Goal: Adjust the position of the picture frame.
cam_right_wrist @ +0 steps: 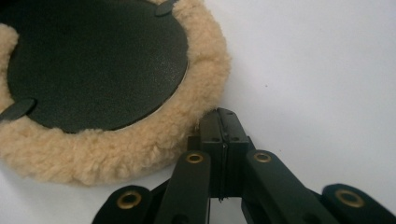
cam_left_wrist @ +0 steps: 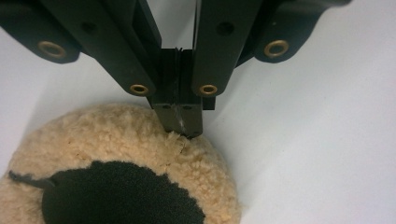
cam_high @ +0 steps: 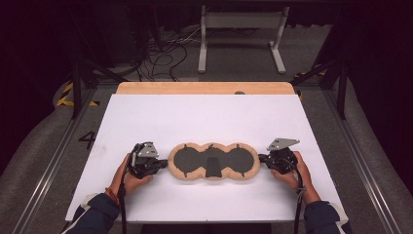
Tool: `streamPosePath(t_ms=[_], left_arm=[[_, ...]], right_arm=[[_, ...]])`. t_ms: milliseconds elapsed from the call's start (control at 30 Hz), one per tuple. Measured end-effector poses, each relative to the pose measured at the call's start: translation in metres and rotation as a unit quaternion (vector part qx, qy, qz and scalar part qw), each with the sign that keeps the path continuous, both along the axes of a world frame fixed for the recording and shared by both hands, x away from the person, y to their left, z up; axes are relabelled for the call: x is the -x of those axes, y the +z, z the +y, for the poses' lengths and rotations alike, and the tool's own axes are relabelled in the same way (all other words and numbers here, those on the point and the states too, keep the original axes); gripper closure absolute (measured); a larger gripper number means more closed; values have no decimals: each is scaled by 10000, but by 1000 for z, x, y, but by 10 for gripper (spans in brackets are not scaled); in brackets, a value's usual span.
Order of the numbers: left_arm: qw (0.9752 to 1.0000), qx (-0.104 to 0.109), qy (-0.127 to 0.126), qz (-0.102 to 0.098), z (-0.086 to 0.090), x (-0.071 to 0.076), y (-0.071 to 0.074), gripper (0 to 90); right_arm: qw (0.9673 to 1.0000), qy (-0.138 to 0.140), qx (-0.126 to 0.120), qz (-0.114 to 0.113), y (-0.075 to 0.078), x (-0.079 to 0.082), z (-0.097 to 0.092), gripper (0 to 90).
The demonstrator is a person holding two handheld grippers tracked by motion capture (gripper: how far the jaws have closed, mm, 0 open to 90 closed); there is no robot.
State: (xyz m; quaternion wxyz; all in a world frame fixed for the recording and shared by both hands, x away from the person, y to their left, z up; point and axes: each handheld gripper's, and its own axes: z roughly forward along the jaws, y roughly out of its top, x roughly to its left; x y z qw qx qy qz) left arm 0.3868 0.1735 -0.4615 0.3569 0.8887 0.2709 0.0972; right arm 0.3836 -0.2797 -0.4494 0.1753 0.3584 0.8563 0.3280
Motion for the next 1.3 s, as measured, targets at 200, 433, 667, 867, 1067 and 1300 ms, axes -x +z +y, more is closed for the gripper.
streamPosePath(t_ms=[200, 433, 667, 867, 1067, 1300], left_arm=[[9999, -10, 50, -104, 2, 3, 0, 849], [9986, 308, -98, -420, 19, 18, 8, 765], [9952, 628, -144, -741, 34, 37, 16, 551], [9955, 678, 51, -660, 44, 46, 11, 309], [9949, 824, 97, -571, 54, 59, 4, 142], [9936, 931, 240, -596, 69, 75, 4, 97]], right_arm=[[9997, -213, 67, -24, 2, 0, 0, 816], [9988, -346, -236, -246, 15, 12, -3, 719], [9975, -205, -516, -433, 26, 34, 2, 615], [9971, 45, -619, -433, 29, 48, 11, 560], [9955, 306, -797, -406, 30, 60, 21, 512], [9936, 658, -887, -242, 27, 72, 34, 507]])
